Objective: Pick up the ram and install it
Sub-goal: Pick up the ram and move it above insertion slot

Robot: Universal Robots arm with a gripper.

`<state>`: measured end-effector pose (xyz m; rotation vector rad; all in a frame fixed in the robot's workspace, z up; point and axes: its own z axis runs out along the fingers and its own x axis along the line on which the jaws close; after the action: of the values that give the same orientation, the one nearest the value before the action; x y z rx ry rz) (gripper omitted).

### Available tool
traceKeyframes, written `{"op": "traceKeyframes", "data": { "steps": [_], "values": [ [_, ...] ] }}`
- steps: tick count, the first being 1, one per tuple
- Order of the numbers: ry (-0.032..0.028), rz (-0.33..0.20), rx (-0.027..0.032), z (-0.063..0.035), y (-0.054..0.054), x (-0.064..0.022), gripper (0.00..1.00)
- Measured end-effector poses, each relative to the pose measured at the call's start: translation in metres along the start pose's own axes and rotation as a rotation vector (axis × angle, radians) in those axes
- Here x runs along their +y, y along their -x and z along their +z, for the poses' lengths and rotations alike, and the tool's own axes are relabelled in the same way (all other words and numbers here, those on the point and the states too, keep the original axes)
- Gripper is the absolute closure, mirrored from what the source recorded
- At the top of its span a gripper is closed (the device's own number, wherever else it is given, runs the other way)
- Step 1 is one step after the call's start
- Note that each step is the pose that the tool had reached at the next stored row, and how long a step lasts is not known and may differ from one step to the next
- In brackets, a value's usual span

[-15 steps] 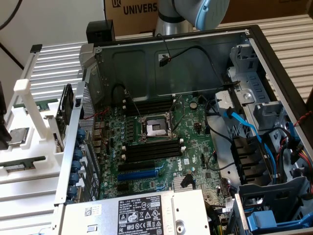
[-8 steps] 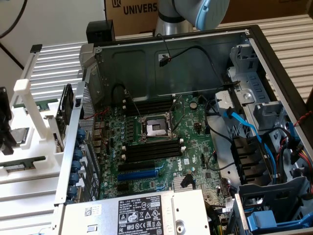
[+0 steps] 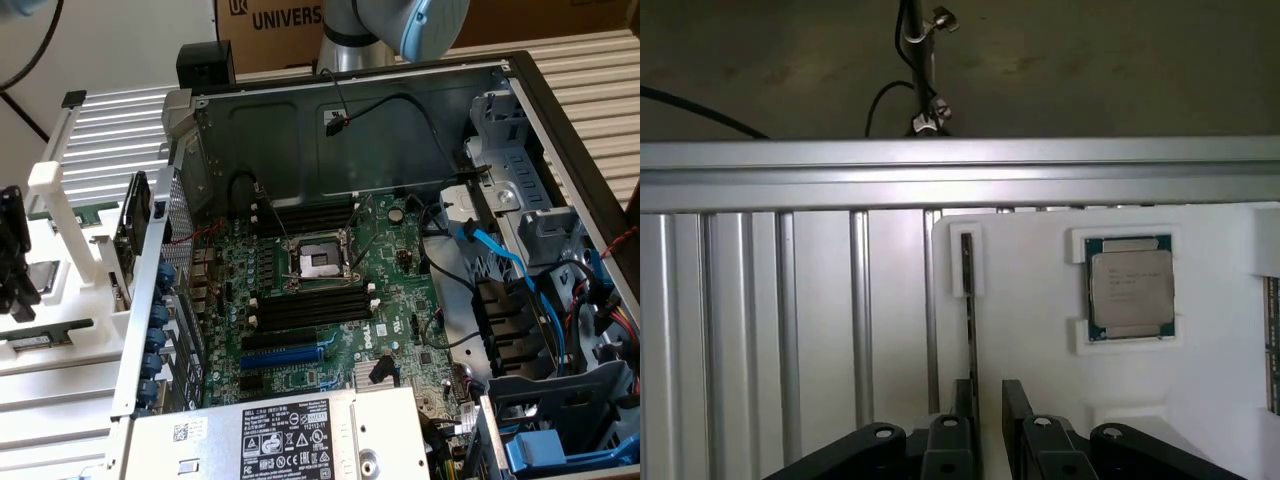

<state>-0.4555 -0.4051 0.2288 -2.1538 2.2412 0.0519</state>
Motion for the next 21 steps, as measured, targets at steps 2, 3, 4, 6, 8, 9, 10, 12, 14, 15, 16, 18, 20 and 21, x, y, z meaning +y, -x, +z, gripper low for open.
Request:
{"op": "traceKeyframes", "data": {
  "steps": [2, 3, 4, 6, 8, 9, 10, 12, 14, 15, 16, 18, 20, 21],
  "values": [
    [0.0191, -0.004, -0.0066, 0.0019, -0.002, -0.0045, 0.74],
    [0.0225, -0.005, -0.0065, 0.0029, -0.0021, -0.0065, 0.74],
    [0.0242, -0.006, -0.0067, 0.0031, -0.0023, -0.0076, 0.74],
    [0.0254, -0.008, -0.0067, 0.0035, -0.0029, -0.0082, 0.74],
    [0.0162, -0.01, -0.0067, 0.004, -0.0029, -0.0082, 0.74],
    [0.0093, -0.011, -0.0066, 0.0044, -0.0029, -0.0083, 0.74],
    [0.0061, -0.011, -0.0067, 0.005, -0.003, -0.0084, 0.74],
    [0.0042, -0.011, -0.0066, 0.0061, -0.003, -0.0083, 0.74],
    [0.0041, -0.011, -0.0063, 0.0082, -0.003, -0.0082, 0.74],
    [0.0041, -0.011, -0.0056, 0.009, -0.0029, -0.0082, 0.74],
    [0.0042, -0.011, -0.0048, 0.0094, -0.0026, -0.0082, 0.74],
    [0.0025, -0.012, -0.0023, 0.01, -0.0019, -0.0082, 0.74],
    [-0.0013, -0.012, 0.0166, 0.0105, -0.0003, -0.0081, 0.74],
    [-0.0024, -0.012, 0.0222, 0.0106, 0.0005, -0.0081, 0.74]
  ]
}}
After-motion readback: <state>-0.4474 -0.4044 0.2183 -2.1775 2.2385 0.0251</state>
